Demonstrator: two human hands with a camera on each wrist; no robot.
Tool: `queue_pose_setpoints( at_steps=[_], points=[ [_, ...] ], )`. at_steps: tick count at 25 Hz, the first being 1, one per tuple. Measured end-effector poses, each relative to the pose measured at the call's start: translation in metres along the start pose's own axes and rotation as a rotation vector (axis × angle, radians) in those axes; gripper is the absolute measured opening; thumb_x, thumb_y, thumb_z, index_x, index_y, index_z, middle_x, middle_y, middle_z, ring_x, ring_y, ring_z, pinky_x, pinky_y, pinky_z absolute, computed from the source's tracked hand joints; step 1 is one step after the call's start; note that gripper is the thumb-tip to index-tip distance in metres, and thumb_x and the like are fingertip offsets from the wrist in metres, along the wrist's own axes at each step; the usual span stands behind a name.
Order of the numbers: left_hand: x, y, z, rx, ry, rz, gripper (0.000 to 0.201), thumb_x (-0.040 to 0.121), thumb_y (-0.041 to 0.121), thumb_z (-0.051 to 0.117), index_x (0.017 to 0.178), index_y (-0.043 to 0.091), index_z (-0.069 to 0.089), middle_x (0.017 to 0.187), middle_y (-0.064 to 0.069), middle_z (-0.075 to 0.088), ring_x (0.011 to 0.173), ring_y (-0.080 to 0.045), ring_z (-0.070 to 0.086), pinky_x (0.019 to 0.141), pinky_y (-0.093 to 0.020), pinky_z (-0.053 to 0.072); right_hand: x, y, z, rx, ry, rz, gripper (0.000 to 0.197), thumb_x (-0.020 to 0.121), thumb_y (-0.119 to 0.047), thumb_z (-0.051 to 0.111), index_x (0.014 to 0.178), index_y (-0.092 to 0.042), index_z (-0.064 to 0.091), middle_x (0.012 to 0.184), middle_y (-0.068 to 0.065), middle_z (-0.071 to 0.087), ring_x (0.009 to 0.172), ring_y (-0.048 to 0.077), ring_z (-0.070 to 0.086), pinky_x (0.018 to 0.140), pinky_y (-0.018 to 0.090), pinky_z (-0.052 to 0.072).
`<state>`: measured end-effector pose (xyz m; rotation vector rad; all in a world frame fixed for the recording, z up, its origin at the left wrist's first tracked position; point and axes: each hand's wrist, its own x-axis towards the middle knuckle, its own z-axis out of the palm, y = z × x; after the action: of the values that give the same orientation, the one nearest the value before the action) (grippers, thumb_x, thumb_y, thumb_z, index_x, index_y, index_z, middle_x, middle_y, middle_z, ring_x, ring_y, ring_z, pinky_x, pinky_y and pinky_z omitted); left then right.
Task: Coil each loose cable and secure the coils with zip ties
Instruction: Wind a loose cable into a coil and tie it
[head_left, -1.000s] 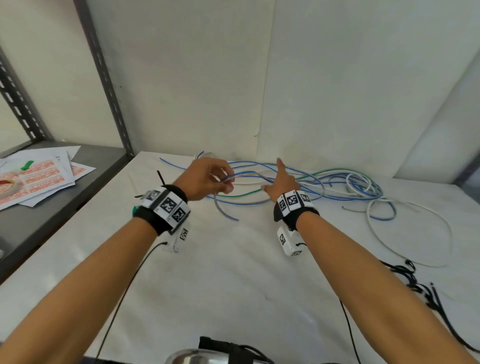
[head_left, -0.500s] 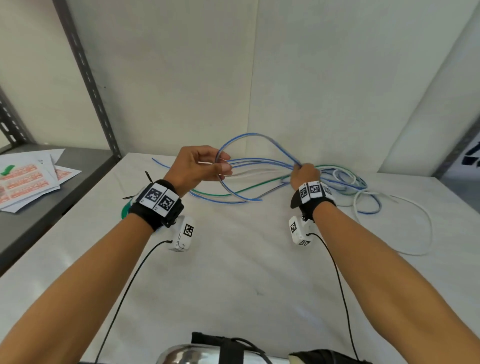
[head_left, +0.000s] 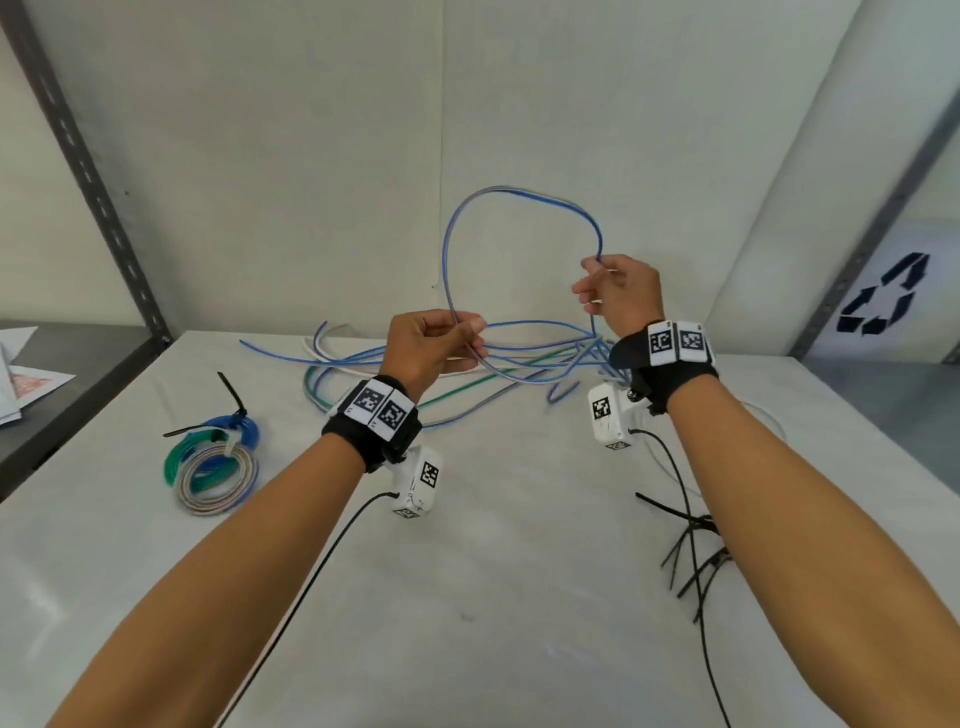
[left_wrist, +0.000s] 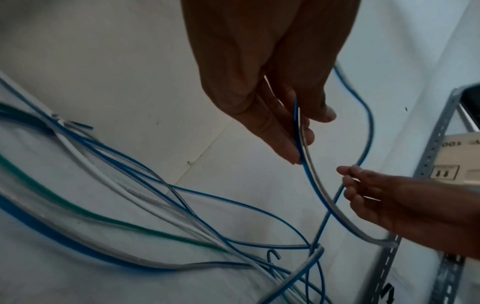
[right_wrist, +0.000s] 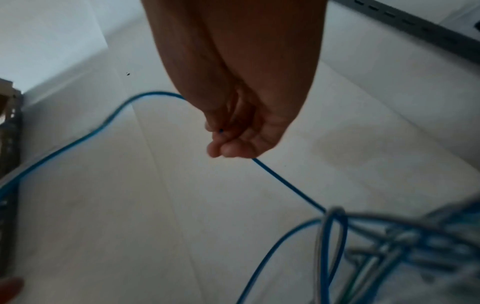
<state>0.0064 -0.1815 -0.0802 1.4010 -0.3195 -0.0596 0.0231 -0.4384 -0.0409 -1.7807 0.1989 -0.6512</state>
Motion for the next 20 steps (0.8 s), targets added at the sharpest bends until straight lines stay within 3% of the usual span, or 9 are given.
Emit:
queue_pose_setpoints(
  at_steps=[2,5,7,10,12,14,15,18,20],
  points=[
    [0.003,-0.003,0.006,0.015,-0.013,0.010,0.013,0.091,0.012,0.073,0.097,0.001,0.073,0.075,-0.014,0.070,0.072,-0.027,0.070,0.076,-0.041,0.060,0.008,-0.004,-0.013,-0.350,0.047,-0.049,0.015,0.097,-0.024,0.060,0.098,-0.015,0.072,0.084,0.012,0.074,0.080,0.031,0.069,0.074,0.040,0.054],
    [0.005,-0.007,0.010,0.067,-0.030,0.031,0.019,0.089,0.011,0.075,0.101,-0.003,0.074,0.077,-0.018,0.069,0.074,-0.030,0.069,0.078,-0.044,0.060,0.009,-0.005,-0.025,-0.733,0.078,0.057,0.023,0.098,-0.013,0.055,0.115,-0.006,0.068,0.121,0.018,0.067,0.115,0.041,0.059,0.092,0.041,0.047],
    [0.004,-0.010,0.013,0.109,-0.049,0.047,0.019,0.088,0.011,0.076,0.101,-0.004,0.074,0.078,-0.019,0.069,0.074,-0.031,0.068,0.077,-0.044,0.060,0.009,-0.008,-0.026,-0.394,0.041,0.194,0.022,0.099,-0.007,0.055,0.115,0.005,0.063,0.123,0.026,0.064,0.111,0.044,0.062,0.095,0.046,0.050],
    [0.002,-0.013,0.021,0.126,-0.069,0.053,0.016,0.089,0.009,0.075,0.100,-0.002,0.074,0.077,-0.019,0.069,0.072,-0.029,0.068,0.075,-0.041,0.061,0.000,-0.014,-0.022,0.481,0.057,0.400,0.021,0.106,0.000,0.034,0.093,0.006,0.050,0.090,0.033,0.067,0.073,0.040,0.070,0.068,0.045,0.061],
    [0.002,-0.014,0.025,0.137,-0.079,0.059,0.016,0.088,0.010,0.076,0.101,0.001,0.075,0.078,-0.018,0.070,0.072,-0.027,0.068,0.071,-0.035,0.061,-0.005,-0.018,-0.020,0.759,0.086,0.408,0.021,0.106,0.002,0.032,0.093,0.003,0.048,0.088,0.029,0.064,0.081,0.039,0.069,0.068,0.041,0.062],
    [0.002,-0.014,0.030,0.134,-0.075,0.060,0.021,0.087,0.010,0.077,0.106,0.001,0.075,0.084,-0.016,0.072,0.073,-0.027,0.070,0.068,-0.029,0.059,-0.008,-0.023,-0.023,0.929,0.072,0.421,0.021,0.107,0.002,0.032,0.094,0.005,0.048,0.091,0.028,0.061,0.095,0.044,0.062,0.074,0.045,0.061],
    [0.003,-0.014,0.032,0.120,-0.068,0.054,0.024,0.087,0.010,0.077,0.109,0.001,0.075,0.090,-0.015,0.073,0.074,-0.028,0.070,0.069,-0.030,0.059,-0.008,-0.025,-0.023,0.993,0.065,0.463,0.020,0.107,0.002,0.032,0.095,0.006,0.048,0.091,0.029,0.061,0.096,0.046,0.061,0.069,0.046,0.062],
    [0.006,-0.012,0.042,0.073,-0.069,0.054,0.032,0.086,0.009,0.078,0.117,0.006,0.073,0.111,-0.010,0.073,0.074,-0.030,0.072,0.071,-0.034,0.061,-0.010,-0.033,-0.020,0.939,-0.030,0.553,0.015,0.105,0.004,0.036,0.101,0.008,0.050,0.086,0.030,0.067,0.072,0.044,0.071,0.049,0.039,0.060],
    [0.010,-0.011,0.053,0.083,-0.098,0.073,0.037,0.087,0.009,0.077,0.123,0.009,0.069,0.116,-0.007,0.071,0.074,-0.029,0.074,0.069,-0.033,0.062,-0.015,-0.039,-0.014,0.871,-0.092,0.556,0.015,0.105,0.004,0.038,0.107,0.010,0.052,0.075,0.028,0.071,0.060,0.037,0.073,0.048,0.033,0.058]
  ],
)
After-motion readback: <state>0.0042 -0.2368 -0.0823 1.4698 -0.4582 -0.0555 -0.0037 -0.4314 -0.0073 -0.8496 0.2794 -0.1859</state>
